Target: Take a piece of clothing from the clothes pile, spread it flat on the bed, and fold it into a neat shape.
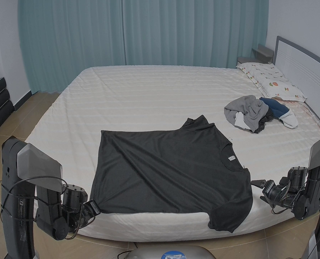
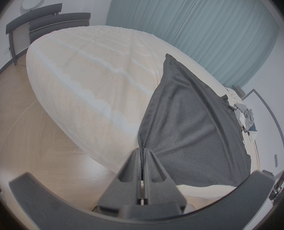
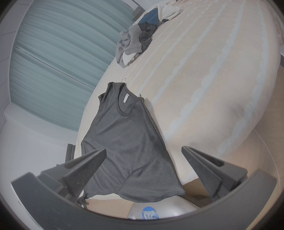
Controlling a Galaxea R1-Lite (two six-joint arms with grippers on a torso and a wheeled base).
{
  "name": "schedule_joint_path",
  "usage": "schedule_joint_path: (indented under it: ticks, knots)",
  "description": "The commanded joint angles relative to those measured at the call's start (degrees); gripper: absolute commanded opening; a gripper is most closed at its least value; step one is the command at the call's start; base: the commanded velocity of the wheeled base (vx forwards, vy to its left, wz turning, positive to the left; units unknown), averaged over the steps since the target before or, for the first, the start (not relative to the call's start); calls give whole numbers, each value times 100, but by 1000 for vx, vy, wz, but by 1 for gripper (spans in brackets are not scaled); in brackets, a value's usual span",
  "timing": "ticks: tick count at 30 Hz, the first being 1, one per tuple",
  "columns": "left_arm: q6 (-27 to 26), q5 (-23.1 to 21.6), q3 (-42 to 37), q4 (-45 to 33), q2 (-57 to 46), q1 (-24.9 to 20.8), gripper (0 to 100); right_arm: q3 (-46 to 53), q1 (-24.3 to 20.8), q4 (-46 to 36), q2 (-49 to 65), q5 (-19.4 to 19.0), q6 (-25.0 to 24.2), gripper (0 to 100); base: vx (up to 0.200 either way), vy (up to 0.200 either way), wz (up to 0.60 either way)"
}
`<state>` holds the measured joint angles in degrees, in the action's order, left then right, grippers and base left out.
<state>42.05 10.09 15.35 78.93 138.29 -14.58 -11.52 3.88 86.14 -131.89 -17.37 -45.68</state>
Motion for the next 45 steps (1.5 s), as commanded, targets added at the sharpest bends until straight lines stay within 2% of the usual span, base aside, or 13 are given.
schedule_joint_path:
  ticks: [1, 4, 12, 23, 41, 42, 45]
  knots:
    - [-109, 72, -181, -1, -162, 8, 0, 36, -1, -1, -65, 6, 77, 100, 0, 0, 0]
    - [-188, 291, -181, -1, -171, 43, 0, 62, -10, -1, -126, -3, 226, 100, 0, 0, 0]
    - [-302, 318, -366, -1, -461, 166, 0, 115, -71, -1, -408, 6, 595, 100, 0, 0, 0]
    - [-821, 300, -726, -1, -496, 157, 0, -105, -203, 333, -821, 50, 613, 100, 0, 0, 0]
    - [-706, 204, -489, 8, -276, 166, 0, -966, -335, 166, -1049, 58, 771, 100, 0, 0, 0]
    - [-663, 195, -489, 8, -276, 157, 0, -975, -317, 122, -1093, 58, 841, 0, 0, 0, 0]
    - [-610, 186, -471, 8, -276, 148, 0, -975, -221, 114, -1076, 67, 982, 0, 0, 0, 0]
